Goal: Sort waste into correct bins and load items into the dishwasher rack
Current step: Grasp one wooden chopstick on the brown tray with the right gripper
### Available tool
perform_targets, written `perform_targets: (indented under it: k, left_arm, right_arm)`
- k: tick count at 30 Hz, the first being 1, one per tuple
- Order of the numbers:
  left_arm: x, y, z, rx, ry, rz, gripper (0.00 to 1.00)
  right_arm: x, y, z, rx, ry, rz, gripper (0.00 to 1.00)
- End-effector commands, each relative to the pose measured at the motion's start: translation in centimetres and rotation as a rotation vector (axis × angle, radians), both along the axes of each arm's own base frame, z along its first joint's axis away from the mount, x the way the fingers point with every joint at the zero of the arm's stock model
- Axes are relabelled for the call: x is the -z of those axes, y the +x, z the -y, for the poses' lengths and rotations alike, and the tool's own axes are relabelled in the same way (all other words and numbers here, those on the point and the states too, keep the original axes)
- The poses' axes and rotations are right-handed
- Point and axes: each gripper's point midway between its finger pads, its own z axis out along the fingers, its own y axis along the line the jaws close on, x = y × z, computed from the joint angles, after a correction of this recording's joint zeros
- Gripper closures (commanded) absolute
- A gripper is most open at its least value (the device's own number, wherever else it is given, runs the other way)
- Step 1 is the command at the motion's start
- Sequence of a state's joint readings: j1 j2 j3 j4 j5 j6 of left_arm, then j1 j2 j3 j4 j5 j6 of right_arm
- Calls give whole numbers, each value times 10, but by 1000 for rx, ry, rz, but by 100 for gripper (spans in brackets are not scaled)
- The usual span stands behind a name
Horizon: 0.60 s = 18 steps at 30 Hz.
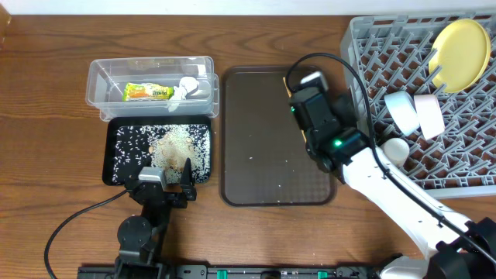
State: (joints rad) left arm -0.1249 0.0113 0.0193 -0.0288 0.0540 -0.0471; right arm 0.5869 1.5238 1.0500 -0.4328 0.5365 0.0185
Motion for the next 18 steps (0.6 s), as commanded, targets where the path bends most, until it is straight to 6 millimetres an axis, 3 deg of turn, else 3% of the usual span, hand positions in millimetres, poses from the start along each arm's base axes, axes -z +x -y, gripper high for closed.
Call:
perform_targets:
  k: [1, 6, 11, 18]
  left_arm:
    - [15, -1, 0, 4, 21, -42, 9]
    - [15, -1, 0, 4, 21, -42, 9]
    - [15, -1, 0, 4, 21, -42, 9]
    - [15, -1, 0, 4, 21, -42, 9]
  right_arm:
    - [33, -28, -59, -8, 444, -239, 30]
    - [63, -27, -61, 11, 427, -308, 34]
    - [111, -19, -41, 96, 320, -354, 48]
    - [135, 1, -17, 152, 362, -379, 53]
